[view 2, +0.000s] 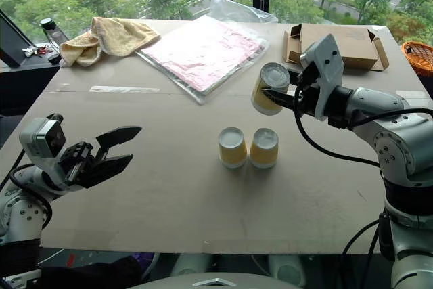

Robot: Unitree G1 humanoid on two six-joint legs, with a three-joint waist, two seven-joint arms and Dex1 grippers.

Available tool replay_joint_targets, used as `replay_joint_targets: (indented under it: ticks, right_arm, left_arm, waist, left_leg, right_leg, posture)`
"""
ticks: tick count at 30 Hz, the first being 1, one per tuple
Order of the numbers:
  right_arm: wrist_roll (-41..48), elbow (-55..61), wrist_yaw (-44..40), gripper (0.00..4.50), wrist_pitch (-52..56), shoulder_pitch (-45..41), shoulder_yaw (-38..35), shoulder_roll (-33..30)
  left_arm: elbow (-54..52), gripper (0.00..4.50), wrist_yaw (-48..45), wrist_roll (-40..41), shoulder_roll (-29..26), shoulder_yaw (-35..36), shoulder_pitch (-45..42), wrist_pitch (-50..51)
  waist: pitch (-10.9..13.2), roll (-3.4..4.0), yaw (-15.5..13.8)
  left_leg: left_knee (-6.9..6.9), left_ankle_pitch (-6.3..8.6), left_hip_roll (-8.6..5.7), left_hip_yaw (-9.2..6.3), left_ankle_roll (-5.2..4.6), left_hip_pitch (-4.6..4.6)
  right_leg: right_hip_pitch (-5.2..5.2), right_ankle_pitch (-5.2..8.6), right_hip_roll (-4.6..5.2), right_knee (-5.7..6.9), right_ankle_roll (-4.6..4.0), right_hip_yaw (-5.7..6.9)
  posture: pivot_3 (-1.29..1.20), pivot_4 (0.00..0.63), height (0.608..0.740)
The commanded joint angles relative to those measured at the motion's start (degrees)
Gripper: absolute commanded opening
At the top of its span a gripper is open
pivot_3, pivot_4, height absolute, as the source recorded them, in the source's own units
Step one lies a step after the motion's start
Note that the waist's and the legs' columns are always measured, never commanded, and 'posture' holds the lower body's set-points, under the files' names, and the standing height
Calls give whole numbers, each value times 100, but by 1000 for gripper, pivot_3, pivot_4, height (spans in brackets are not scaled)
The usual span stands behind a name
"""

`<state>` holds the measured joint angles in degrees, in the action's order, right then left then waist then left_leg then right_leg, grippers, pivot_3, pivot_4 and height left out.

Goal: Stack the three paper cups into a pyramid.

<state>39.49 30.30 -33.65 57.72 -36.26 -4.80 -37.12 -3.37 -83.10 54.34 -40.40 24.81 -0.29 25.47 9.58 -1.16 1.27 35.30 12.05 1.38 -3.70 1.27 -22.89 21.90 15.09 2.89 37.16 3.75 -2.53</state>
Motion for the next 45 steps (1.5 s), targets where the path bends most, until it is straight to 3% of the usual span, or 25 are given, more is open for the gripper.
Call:
replay_joint_targets:
  ticks: [1, 9, 37, 42, 45]
  right_arm:
    - [245, 563, 50, 2124, 259, -168, 113, -121]
    - [675, 966, 63, 2124, 596, -125, 222, -209]
    - [549, 954, -13, 2124, 373, 347, 586, -392]
    - [432, 767, -28, 4273, 221, 462, 582, -342]
    - [345, 781, -43, 4396, 35, 452, 552, -320]
  left_arm:
    - [12, 4500, -284, -47, -85, 175, 174, -166]
    - [160, 4500, -465, -120, -143, 194, 198, -230]
    - [101, 4500, -468, -91, -96, -13, -132, -76]
    - [124, 4500, -519, -86, -121, 3, -108, -53]
    - [186, 4500, -565, -101, -153, 6, -135, -42]
  waist:
    - [0, 0, -2]
    - [1, -1, -30]
    - [4, -3, -25]
    - [4, -3, -26]
    - [5, -3, -25]
  left_leg:
    - [0, 0, 0, 0, 0, 0]
    - [0, 0, 1, 0, 0, -4]
    - [-3, 0, 2, 1, 0, -7]
    - [-4, 0, 2, 1, 0, -7]
    - [-4, 0, 2, 1, 0, -7]
  right_leg:
    - [0, 0, 0, -1, 0, 0]
    - [1, 10, 2, -7, -18, 0]
    - [5, 5, 1, -11, -8, 0]
    - [4, 5, 1, -11, -8, 0]
    - [5, 7, 1, -11, -12, 0]
  posture:
    - [0, 150, 740]
    - [0, 150, 740]
    - [0, 150, 740]
    - [0, 150, 740]
    - [0, 150, 740]
